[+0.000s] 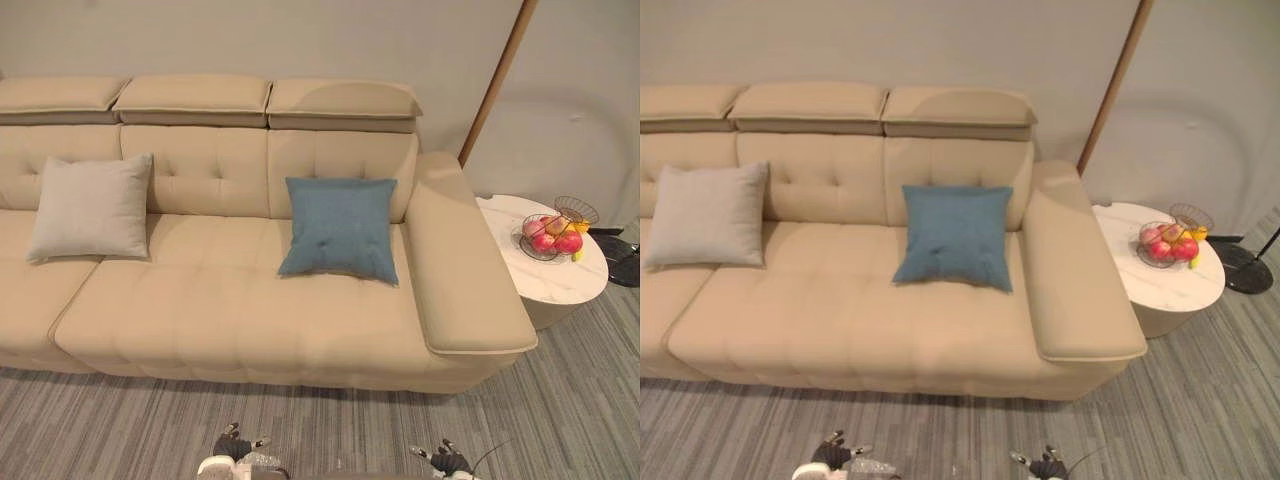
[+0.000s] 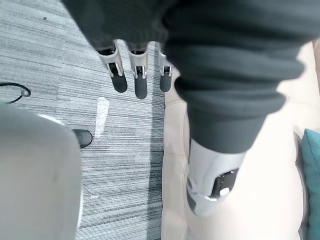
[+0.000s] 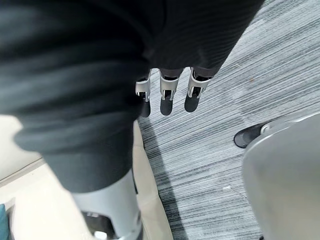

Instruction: Pick up cushions and gather them together orderly.

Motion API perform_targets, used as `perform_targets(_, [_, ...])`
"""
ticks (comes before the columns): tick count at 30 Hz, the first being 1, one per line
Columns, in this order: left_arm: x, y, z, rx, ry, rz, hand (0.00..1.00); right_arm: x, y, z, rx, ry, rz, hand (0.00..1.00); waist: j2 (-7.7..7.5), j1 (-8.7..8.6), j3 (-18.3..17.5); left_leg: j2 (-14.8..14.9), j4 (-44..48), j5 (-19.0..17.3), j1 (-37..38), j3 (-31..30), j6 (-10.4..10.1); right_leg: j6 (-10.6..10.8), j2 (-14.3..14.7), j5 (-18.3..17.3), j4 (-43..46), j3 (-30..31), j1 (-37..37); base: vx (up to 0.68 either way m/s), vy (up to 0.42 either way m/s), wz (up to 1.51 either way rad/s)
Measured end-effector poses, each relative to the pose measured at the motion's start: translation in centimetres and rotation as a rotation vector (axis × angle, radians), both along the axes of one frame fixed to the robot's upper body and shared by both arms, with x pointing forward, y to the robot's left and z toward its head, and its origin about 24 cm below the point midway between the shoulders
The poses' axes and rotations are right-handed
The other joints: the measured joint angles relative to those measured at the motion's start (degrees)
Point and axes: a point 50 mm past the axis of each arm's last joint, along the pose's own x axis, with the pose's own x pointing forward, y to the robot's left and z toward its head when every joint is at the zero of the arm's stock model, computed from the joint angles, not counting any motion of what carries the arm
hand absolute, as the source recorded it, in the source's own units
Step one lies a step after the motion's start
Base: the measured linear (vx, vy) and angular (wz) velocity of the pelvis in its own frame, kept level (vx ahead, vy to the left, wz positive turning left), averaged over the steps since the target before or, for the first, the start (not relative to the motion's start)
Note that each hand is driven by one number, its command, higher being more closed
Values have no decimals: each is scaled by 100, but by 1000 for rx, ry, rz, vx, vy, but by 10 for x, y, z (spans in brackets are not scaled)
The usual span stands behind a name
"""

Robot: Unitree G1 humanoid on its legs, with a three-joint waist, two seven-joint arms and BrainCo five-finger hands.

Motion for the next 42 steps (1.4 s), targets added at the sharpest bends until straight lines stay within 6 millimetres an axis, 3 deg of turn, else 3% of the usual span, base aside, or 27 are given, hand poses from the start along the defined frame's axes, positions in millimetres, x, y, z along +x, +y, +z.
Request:
perform_targets(5, [3, -2, 0, -17, -8, -2, 0, 1, -3, 1, -11, 0, 10, 0, 37, -32, 53, 193, 58, -17, 65, 270, -81, -88, 181, -114, 312, 361, -235, -80, -60, -37])
perform_targets(7, [5, -3, 1, -29, -22, 36, 0, 4, -2, 2, -10, -12, 9, 0, -7, 7, 146, 278, 439, -279, 2, 203, -177, -126, 326, -160, 495, 818, -419, -64, -55, -92])
perform_targets(9, [4, -11, 0, -60, -33, 95, 0, 12, -3, 5, -21, -44, 12, 0, 128, 94, 142, 273, 842, -758, -141, -559, -189, -148, 588, -164, 686, 1508, -782, -15, -19, -168])
perform_targets(11, [5, -13, 0, -70, -38, 111, 0, 15, 0, 7, -16, -67, -3, 0, 168, 64, 134, 242, 1084, -1060, -204, -611, -115, -105, 713, -105, 738, 1941, -967, 21, 48, -138])
perform_targets(13, [8, -15, 1, -76, -51, 109, 0, 16, 1, 7, -18, -71, -10, 0, 167, 34, 129, 252, 1239, -1288, -165, -308, -50, -39, 795, -69, 790, 2333, -1065, 55, 107, -96])
perform_targets(18, [16, -16, 4, -80, -79, 111, 0, 31, 15, 10, -9, -109, 76, 0, 54, 72, 130, 266, 1215, -1396, -26, 764, -50, 145, 997, 148, 971, 3244, -1531, 82, 127, -120])
perform_targets(20, [21, -20, 4, -91, -89, 108, 0, 43, 18, 13, -9, -135, 103, 0, 126, 83, 170, 344, 1202, -1386, -17, 1223, -40, 163, 1101, 452, 1050, 2885, -1840, 86, 97, -149])
perform_targets(21, [26, -24, 6, -102, -100, 105, 0, 51, 23, 15, -5, -156, 122, 0, 172, 66, 204, 415, 1204, -1373, 1, 1537, -25, 6, 1027, 647, 1037, 1945, -2088, 70, 29, -115])
perform_targets(22, [29, -26, 7, -106, -109, 104, 0, 52, 25, 16, -1, -159, 129, 0, 173, 66, 212, 416, 1204, -1373, 25, 1634, -25, -109, 933, 681, 1050, 1390, -2208, 102, 15, -139])
perform_targets(24, [36, -33, 9, -123, -132, 101, 0, 55, 24, 18, -9, -177, 130, 0, 182, 60, 256, 339, 1203, -1372, 293, 2266, -27, -744, 359, 419, 1367, -1008, -2316, 98, 14, -139])
perform_targets(26, [32, -34, 8, -127, -125, 106, 0, 55, 21, 18, -17, -177, 132, 0, 278, 87, 245, 338, 1187, -1372, 481, 2614, -27, -943, 179, 377, 1419, -2177, -2186, 100, -33, -145])
perform_targets(28, [33, -33, 8, -126, -122, 101, 0, 58, 18, 19, -30, -178, 136, 0, 370, 18, 279, 316, 1107, -1356, 626, 2765, -14, -935, 398, 366, 1309, -2017, -2158, 97, -83, -121])
perform_targets(30, [30, -34, 6, -124, -103, 78, 0, 56, 16, 17, -43, -156, 159, 0, 367, 13, 280, 356, 1299, -1305, 678, 2797, -70, -943, 588, 332, 1307, -1749, -2170, 88, -81, -91])
perform_targets(32, [28, -33, 5, -120, -92, 69, 0, 52, 14, 15, -47, -135, 165, 0, 341, 1, 335, 632, 2415, -1301, 446, 2782, -72, -1003, 747, 265, 1284, -1453, -2050, 158, -132, -83])
perform_targets(33, [26, -34, 5, -125, -92, 85, 0, 51, 14, 14, -47, -127, 163, 0, 380, 3, 388, 953, 3440, -1164, 184, 2650, 90, -1063, 868, 231, 1201, -1219, -1862, 181, -82, -99])
perform_targets(34, [26, -29, 5, -119, -99, 106, 0, 49, 14, 13, -45, -117, 164, 0, 328, 56, 483, 1155, 4588, -843, -217, 2220, 595, -1120, 990, 166, 1139, -918, -1632, 148, -22, -116])
perform_targets(35, [26, -30, 6, -120, -104, 114, 0, 51, 14, 14, -46, -120, 165, 0, 342, 127, 493, 1121, 4971, -1028, -440, 1874, 626, -1152, 1062, 112, 1145, -702, -1547, 150, 11, -143])
perform_targets(37, [27, -27, 8, -112, -124, 117, 0, 52, 18, 13, -33, -117, 166, 0, 342, 215, 509, 699, 5037, -1580, -1063, 878, 503, -1234, 1233, 12, 1100, 97, -1289, 184, 55, -182])
perform_targets(39, [31, -27, 10, -112, -140, 110, 0, 54, 20, 13, -29, -121, 167, 0, 326, 293, 515, 402, 4485, -1700, -1409, 291, 374, -1201, 1299, -6, 1063, 656, -1184, 231, 101, -186])
perform_targets(42, [35, -29, 12, -113, -162, 107, 0, 55, 22, 13, -24, -120, 166, 0, 328, 420, 515, -170, 3188, -1649, -1863, -1162, 107, -1098, 1404, -92, 1037, 1598, -1082, 244, 200, -162])
